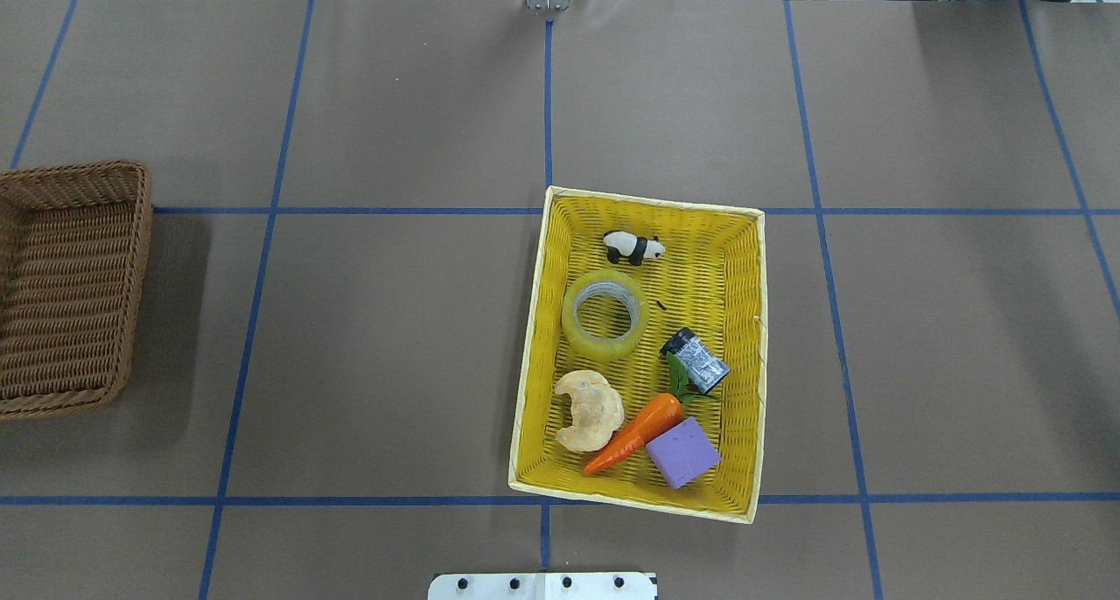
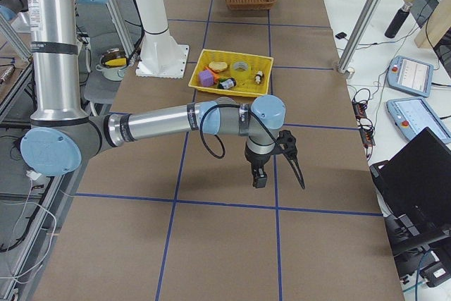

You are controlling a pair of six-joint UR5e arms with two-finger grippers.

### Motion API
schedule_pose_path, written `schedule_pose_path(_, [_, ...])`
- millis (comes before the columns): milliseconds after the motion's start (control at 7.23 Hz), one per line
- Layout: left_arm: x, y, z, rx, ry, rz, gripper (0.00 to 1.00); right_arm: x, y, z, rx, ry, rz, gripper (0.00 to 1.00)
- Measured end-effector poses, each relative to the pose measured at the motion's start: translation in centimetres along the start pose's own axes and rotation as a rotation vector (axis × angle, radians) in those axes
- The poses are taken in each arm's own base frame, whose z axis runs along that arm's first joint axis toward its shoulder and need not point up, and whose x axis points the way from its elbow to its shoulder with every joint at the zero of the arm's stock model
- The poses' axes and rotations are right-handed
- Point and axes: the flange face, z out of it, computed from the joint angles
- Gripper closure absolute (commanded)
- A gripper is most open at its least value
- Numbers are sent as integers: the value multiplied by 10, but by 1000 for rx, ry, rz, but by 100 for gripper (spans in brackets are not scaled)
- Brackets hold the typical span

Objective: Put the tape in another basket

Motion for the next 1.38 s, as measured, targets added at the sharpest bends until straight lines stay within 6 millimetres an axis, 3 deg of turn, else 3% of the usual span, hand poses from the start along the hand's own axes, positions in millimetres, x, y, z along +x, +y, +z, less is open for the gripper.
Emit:
schedule_pose_path(830, [20,-3,1,34,13,63,1,0,2,1,-1,-5,6,0])
schedule_pose_path(1384, [24,0,4,31,15,69,1,-10,-7,-10,28,-6,-11,0])
